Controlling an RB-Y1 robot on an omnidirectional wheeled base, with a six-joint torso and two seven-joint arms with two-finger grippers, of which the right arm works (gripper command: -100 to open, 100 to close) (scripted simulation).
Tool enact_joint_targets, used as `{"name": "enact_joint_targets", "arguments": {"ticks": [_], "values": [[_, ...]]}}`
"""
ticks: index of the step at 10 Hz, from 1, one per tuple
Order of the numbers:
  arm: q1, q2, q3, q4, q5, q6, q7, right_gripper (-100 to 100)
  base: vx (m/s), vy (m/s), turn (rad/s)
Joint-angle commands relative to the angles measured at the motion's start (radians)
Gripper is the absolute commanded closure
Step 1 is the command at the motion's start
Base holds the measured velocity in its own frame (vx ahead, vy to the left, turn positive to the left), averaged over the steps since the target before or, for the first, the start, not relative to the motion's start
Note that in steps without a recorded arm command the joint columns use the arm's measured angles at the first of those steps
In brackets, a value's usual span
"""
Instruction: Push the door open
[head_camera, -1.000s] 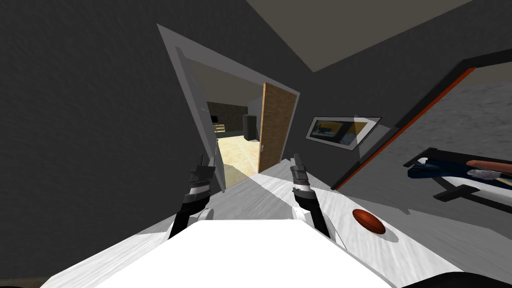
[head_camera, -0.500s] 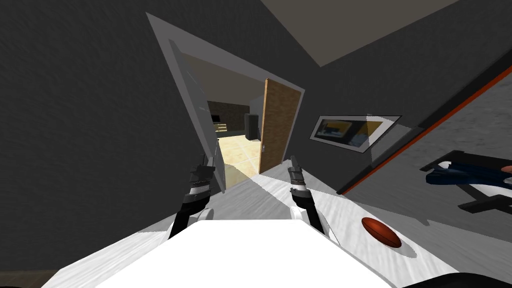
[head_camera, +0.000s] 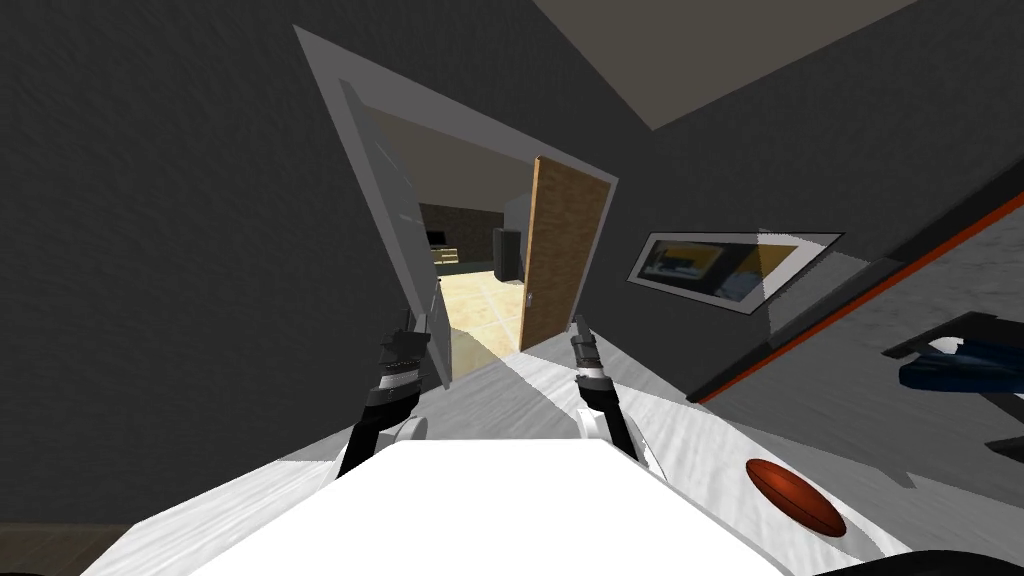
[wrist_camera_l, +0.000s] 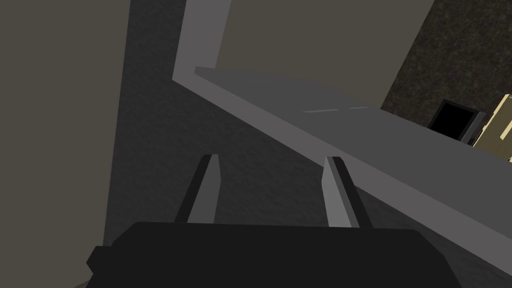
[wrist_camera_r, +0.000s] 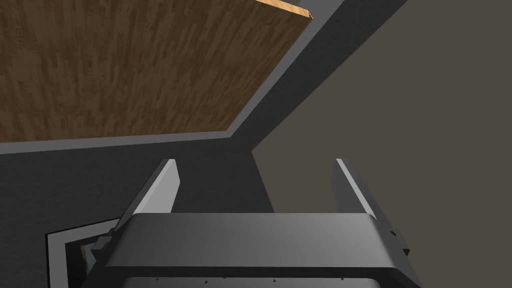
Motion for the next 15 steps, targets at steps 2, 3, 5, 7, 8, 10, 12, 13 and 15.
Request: {"name": "enact_joint_targets", "arguments": {"ticks": [2,3,5,7,8,10,12,13,15], "values": [[-0.028,-0.005,-0.001,0.073,-0.006,-0.019,-0.009,-100,0.089,-0.053,0.082],[-0.041,-0.007,-0.001,0.103,-0.009,-0.026,-0.013,-100,0.085,-0.061,0.09],[-0.067,-0.012,-0.003,0.164,-0.014,-0.039,-0.021,-100,0.086,-0.056,0.083],[-0.095,-0.016,-0.006,0.222,-0.02,-0.053,-0.03,-100,0.085,-0.074,0.101],[-0.109,-0.019,-0.007,0.256,-0.024,-0.06,-0.035,-100,0.094,-0.068,0.087],[-0.123,-0.021,-0.008,0.296,-0.027,-0.067,-0.039,-100,0.074,-0.054,0.071],[-0.152,-0.025,-0.01,0.363,-0.033,-0.082,-0.049,-100,0.06,-0.038,0.079],[-0.168,-0.026,-0.011,0.392,-0.036,-0.09,-0.053,-100,0.082,-0.066,0.101],[-0.198,-0.03,-0.013,0.46,-0.043,-0.105,-0.063,-100,0.098,-0.085,0.113]]}}
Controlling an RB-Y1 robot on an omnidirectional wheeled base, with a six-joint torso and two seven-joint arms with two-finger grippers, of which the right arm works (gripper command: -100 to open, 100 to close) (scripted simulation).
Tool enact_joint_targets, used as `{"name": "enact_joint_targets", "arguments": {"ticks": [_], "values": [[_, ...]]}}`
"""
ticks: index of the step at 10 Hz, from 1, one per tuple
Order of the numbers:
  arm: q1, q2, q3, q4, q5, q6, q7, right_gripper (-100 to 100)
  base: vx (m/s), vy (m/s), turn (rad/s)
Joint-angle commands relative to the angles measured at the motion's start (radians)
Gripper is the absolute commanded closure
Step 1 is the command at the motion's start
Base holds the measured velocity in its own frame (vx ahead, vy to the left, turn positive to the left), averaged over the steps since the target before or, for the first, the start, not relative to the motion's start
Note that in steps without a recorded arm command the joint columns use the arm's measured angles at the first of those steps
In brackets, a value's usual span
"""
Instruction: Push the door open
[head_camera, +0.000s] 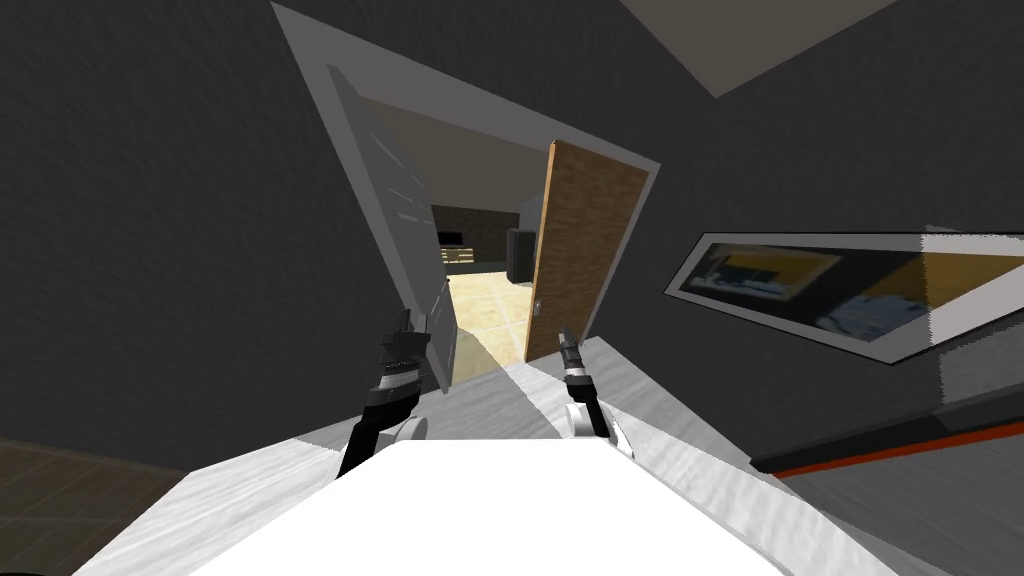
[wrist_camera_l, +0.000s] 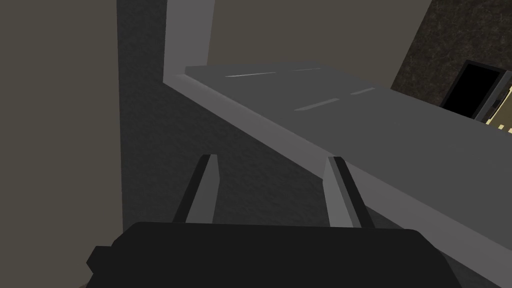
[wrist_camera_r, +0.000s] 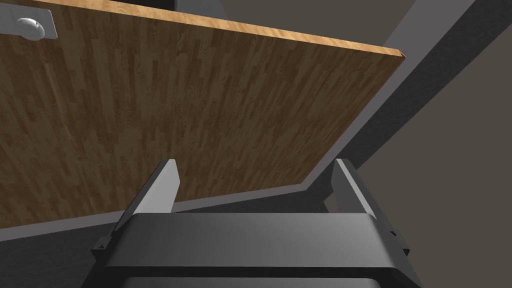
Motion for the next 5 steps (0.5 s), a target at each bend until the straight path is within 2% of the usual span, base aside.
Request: {"name": "enact_joint_targets", "arguments": {"ticks": [1,3,4,5], "values": [[-0.011,-0.003,-0.002,0.038,-0.003,-0.008,-0.005,-100,0.05,-0.058,0.04],[-0.042,-0.006,-0.005,0.098,-0.01,-0.024,-0.015,-100,0.045,-0.06,0.09],[-0.042,-0.006,-0.005,0.111,-0.01,-0.024,-0.015,-100,0.051,-0.053,0.042],[-0.058,-0.008,-0.006,0.147,-0.013,-0.032,-0.02,-100,0.047,-0.041,0.052]]}}
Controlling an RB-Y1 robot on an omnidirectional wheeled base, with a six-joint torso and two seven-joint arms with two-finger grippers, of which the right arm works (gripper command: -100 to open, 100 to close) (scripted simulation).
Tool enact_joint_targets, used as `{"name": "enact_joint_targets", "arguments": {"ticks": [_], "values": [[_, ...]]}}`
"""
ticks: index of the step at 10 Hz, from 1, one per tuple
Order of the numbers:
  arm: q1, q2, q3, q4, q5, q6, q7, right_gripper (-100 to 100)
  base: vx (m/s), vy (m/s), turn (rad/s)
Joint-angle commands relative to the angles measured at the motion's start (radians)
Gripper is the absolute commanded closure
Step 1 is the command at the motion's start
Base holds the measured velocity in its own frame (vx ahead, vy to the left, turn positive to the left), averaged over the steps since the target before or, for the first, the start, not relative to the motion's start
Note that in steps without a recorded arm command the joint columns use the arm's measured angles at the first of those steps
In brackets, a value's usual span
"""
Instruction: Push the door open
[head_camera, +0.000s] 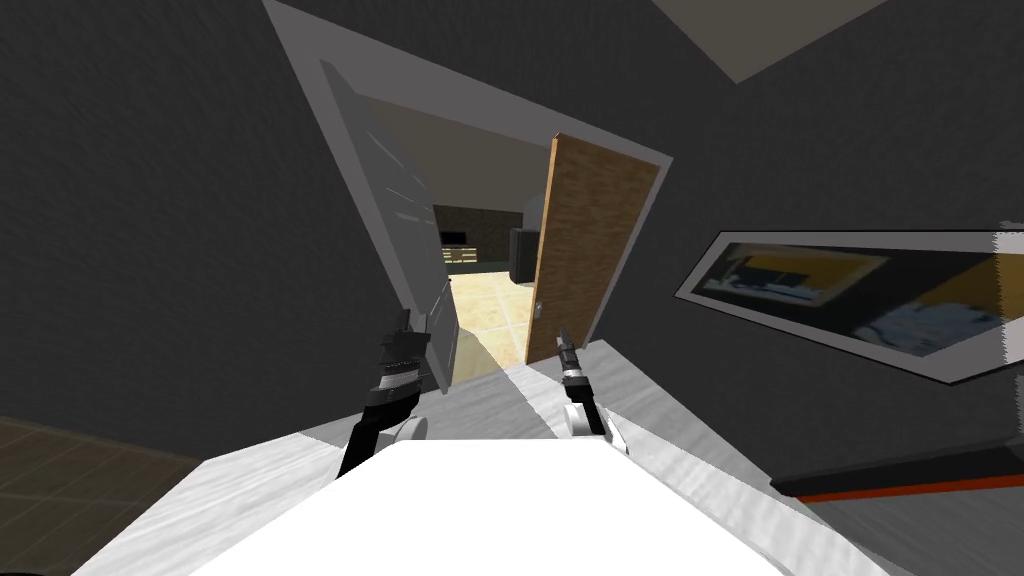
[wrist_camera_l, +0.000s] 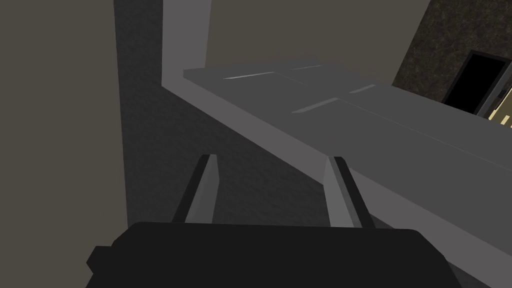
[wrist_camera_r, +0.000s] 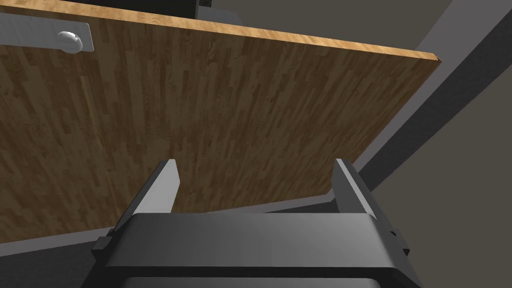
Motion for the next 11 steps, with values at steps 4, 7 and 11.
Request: {"name": "enact_joint_targets", "arguments": {"ticks": [4,7,11], "values": [[-0.057,-0.007,-0.006,0.126,-0.013,-0.026,-0.02,-100,0.063,-0.063,0.083],[-0.088,-0.009,-0.008,0.202,-0.02,-0.042,-0.03,-100,0.046,-0.048,0.075],[-0.134,-0.012,-0.011,0.304,-0.03,-0.065,-0.044,-100,0.056,-0.069,0.078]]}}
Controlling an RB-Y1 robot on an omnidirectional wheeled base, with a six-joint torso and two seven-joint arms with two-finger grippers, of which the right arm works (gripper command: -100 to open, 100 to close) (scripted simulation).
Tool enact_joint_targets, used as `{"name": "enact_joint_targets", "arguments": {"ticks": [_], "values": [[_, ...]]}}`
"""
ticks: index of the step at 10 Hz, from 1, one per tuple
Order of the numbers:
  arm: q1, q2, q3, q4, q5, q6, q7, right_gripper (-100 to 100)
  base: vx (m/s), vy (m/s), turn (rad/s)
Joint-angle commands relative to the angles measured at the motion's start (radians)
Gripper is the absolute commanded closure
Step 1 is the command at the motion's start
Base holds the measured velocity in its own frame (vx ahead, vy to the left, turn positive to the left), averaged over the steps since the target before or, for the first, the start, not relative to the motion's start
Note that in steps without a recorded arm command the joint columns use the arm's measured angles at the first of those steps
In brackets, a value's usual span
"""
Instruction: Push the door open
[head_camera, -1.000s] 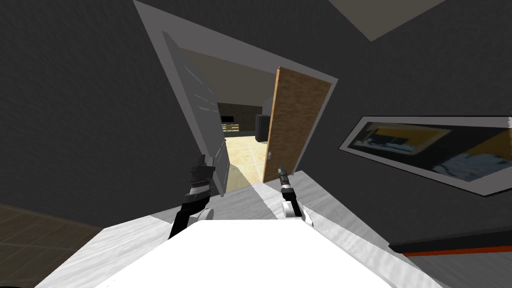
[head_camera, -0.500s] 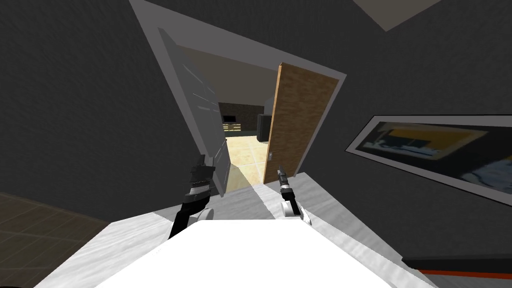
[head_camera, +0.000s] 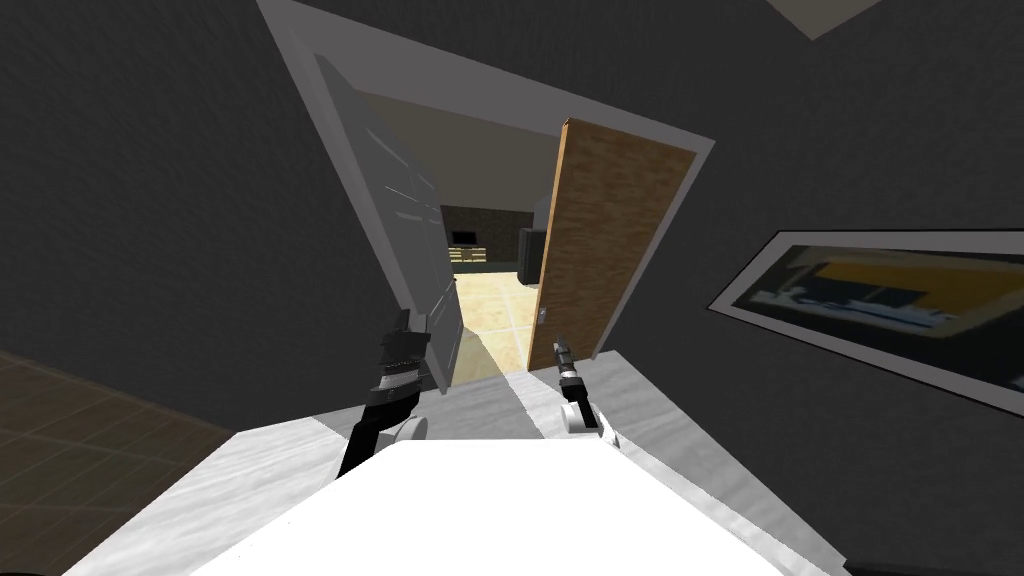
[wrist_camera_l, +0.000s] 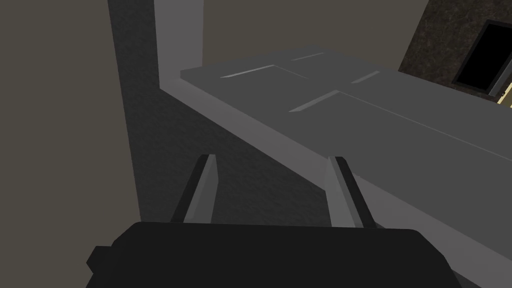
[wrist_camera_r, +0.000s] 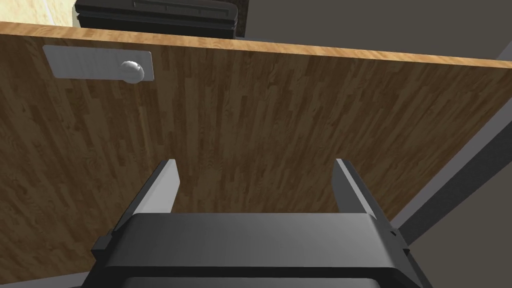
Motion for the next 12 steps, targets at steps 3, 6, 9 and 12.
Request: {"name": "enact_joint_targets", "arguments": {"ticks": [3,6,9,12], "values": [[-0.041,0.0,-0.003,0.099,-0.008,-0.021,-0.012,-100,0.053,-0.071,0.064],[-0.084,-0.002,-0.006,0.2,-0.018,-0.043,-0.025,-100,0.062,-0.077,0.115],[-0.113,-0.003,-0.008,0.267,-0.024,-0.057,-0.034,-100,0.076,-0.087,0.074],[-0.151,-0.004,-0.011,0.358,-0.033,-0.077,-0.047,-100,0.046,-0.056,0.076]]}}
